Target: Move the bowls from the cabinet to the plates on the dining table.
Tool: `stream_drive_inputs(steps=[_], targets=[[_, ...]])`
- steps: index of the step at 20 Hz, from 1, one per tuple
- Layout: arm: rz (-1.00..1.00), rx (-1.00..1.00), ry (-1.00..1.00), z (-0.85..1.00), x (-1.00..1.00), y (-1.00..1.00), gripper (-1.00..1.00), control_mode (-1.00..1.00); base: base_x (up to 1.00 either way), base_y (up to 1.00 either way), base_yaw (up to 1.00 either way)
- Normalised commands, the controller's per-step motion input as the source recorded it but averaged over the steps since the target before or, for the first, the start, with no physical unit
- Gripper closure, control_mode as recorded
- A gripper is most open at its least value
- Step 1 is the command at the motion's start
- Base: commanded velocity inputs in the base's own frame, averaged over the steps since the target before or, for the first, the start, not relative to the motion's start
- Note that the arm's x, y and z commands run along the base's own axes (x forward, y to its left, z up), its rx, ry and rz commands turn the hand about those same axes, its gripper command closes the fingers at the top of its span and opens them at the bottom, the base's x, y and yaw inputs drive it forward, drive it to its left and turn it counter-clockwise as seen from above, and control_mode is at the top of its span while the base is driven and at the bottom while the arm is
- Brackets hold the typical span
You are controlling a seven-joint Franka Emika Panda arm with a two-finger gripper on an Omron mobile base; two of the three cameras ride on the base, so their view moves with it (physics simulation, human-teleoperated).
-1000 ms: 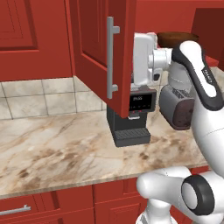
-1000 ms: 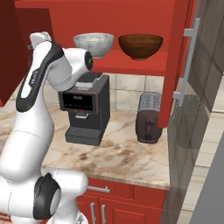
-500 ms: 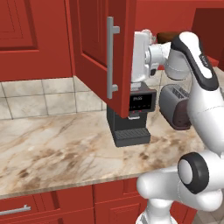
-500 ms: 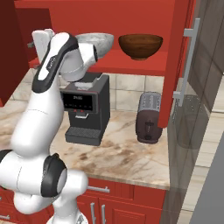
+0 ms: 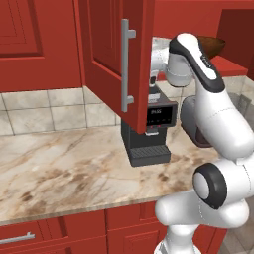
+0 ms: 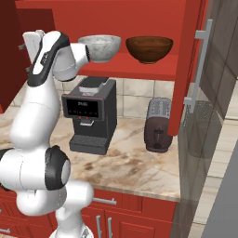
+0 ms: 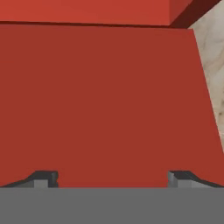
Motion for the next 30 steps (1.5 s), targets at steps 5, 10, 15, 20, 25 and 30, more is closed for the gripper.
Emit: stream_drive_inputs(steps=[5, 10, 15, 20, 25, 30], targets=[[0.07, 0.01, 0.0, 0.0, -0.25, 0.82, -1.0, -1.0, 0.0, 0.0, 0.0], [0.09, 0.01, 0.0, 0.0, -0.39, 0.84, -1.0, -1.0, 0.0, 0.0, 0.0], [0.07, 0.0, 0.0, 0.0, -0.19, 0.55, -1.0, -1.0, 0.0, 0.0, 0.0], [0.0, 0.0, -0.02, 0.0, -0.04, -0.05, -1.0, -1.0, 0.0, 0.0, 0.0], [-0.01, 0.0, 0.0, -0.01, -0.22, -0.5, -1.0, -1.0, 0.0, 0.0, 0.0], [-0.03, -0.08, 0.0, 0.0, -0.23, -0.71, -1.0, -1.0, 0.0, 0.0, 0.0]])
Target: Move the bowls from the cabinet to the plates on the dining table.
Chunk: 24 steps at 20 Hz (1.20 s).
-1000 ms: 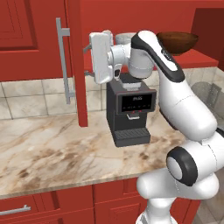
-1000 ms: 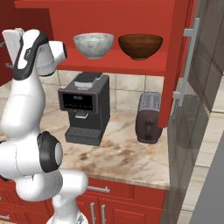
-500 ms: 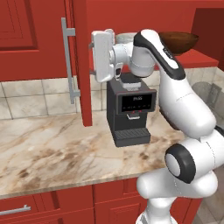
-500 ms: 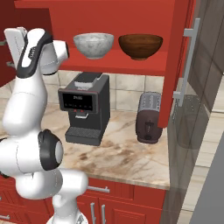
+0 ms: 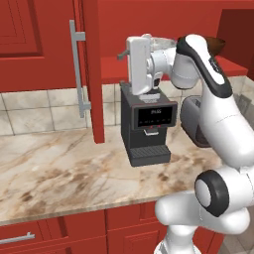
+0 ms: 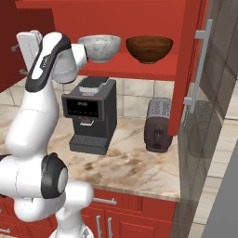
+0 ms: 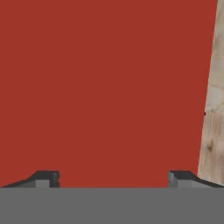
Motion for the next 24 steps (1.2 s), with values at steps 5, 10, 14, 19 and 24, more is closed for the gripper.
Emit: stream_drive_inputs(steps=[5, 10, 14, 19, 24], targets=[[-0.02, -0.1, 0.0, 0.0, -0.18, -0.61, -1.0, -1.0, 0.0, 0.0, 0.0], [-0.01, -0.16, 0.02, 0.0, -0.09, -0.39, -1.0, -1.0, 0.0, 0.0, 0.0], [-0.07, -0.14, 0.0, 0.05, -0.64, -0.32, -1.0, -1.0, 0.0, 0.0, 0.0], [-0.04, -0.16, 0.0, 0.05, -0.4, -0.26, -1.0, -1.0, 0.0, 0.0, 0.0], [-0.06, -0.27, 0.0, 0.0, -0.27, -0.34, -1.0, -1.0, 0.0, 0.0, 0.0]])
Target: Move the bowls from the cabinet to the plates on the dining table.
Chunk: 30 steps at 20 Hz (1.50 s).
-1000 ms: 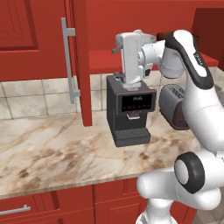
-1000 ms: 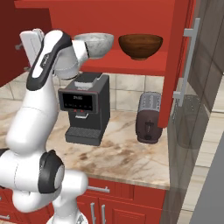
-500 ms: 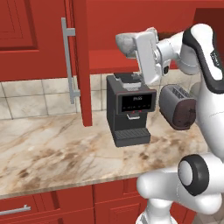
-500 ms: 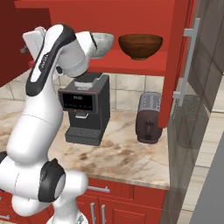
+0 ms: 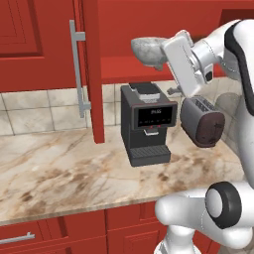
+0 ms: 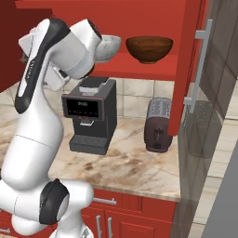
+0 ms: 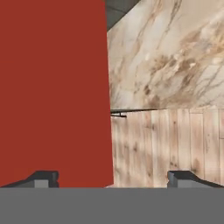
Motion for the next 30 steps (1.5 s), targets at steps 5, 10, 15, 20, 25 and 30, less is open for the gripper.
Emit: stream_drive_inputs(steps=[5, 10, 15, 20, 25, 30], targets=[[-0.08, -0.32, 0.03, -0.02, -0.21, -0.37, -1.0, -1.0, 0.0, 0.0, 0.0], [-0.09, -0.35, 0.01, -0.09, -0.19, -0.38, -1.0, -1.0, 0.0, 0.0, 0.0], [-0.14, -0.29, 0.0, -0.28, -0.39, -0.42, -1.0, -1.0, 0.0, 0.0, 0.0], [-0.18, -0.17, -0.01, -0.36, -0.48, -0.25, -1.0, -1.0, 0.0, 0.0, 0.0], [-0.21, -0.09, -0.08, -0.12, -0.82, -0.09, -1.0, -1.0, 0.0, 0.0, 0.0], [-0.15, -0.08, -0.03, 0.0, -0.42, 0.0, -1.0, -1.0, 0.0, 0.0, 0.0]])
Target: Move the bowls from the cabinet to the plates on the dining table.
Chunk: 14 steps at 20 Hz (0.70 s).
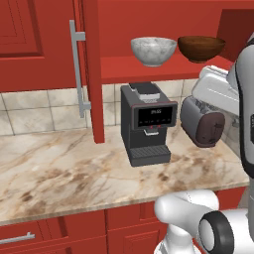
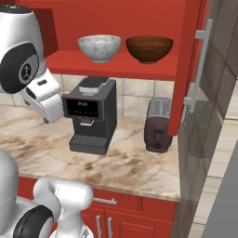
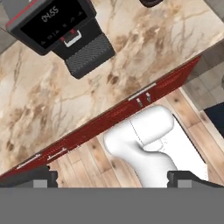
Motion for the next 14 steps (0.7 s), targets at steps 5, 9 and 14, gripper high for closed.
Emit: stream_drive_inputs(steps=[5, 9, 14], targets=[[-0.09, -0.01, -0.01, 0.0, 0.11, 0.0, -1.0, -1.0, 0.0, 0.0, 0.0], [-0.06, 0.0, 0.0, 0.02, 0.22, 0.0, -1.0, -1.0, 0.0, 0.0, 0.0], [-0.01, 0.0, 0.0, 0.09, 0.1, 0.0, -1.0, -1.0, 0.0, 0.0, 0.0]])
